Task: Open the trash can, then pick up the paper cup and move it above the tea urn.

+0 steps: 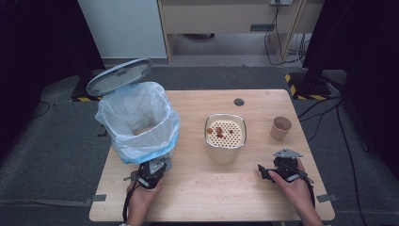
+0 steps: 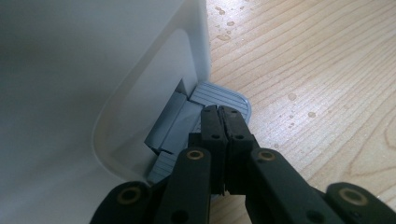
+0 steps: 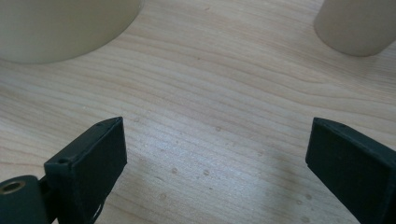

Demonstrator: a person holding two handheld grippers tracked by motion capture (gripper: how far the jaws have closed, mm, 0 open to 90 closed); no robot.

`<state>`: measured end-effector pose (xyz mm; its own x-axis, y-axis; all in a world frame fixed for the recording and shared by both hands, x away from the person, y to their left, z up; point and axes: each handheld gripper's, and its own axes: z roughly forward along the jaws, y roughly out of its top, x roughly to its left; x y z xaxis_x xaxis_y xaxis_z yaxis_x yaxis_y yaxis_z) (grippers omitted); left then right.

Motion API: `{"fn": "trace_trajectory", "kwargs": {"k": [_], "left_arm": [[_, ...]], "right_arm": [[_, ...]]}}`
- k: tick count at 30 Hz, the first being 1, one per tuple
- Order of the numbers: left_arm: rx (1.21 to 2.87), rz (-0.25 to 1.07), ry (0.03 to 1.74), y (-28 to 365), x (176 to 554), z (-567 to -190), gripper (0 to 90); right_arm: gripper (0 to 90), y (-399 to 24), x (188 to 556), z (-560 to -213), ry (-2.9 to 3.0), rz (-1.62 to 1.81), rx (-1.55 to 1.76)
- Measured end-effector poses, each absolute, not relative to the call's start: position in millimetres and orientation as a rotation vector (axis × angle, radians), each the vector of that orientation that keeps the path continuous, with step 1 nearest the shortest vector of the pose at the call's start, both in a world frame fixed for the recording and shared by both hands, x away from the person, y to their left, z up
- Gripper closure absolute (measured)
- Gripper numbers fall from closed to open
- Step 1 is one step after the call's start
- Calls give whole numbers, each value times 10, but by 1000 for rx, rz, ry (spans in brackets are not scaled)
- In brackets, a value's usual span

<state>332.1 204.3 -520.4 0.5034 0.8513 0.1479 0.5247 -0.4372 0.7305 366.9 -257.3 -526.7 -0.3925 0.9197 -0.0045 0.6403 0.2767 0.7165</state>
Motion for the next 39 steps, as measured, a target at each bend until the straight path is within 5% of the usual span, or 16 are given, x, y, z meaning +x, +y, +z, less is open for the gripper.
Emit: {"fn": "trace_trajectory", "kwargs": {"k": [18, 39], "left_arm": [[2127, 681, 1123, 2041, 3321, -5203, 883], [2127, 674, 1121, 2045, 3326, -5202, 885]], "right_arm": [[81, -2869, 3838, -4963, 1894, 914, 1512], [108, -3060, 4552, -4939, 1831, 930, 1581]]}}
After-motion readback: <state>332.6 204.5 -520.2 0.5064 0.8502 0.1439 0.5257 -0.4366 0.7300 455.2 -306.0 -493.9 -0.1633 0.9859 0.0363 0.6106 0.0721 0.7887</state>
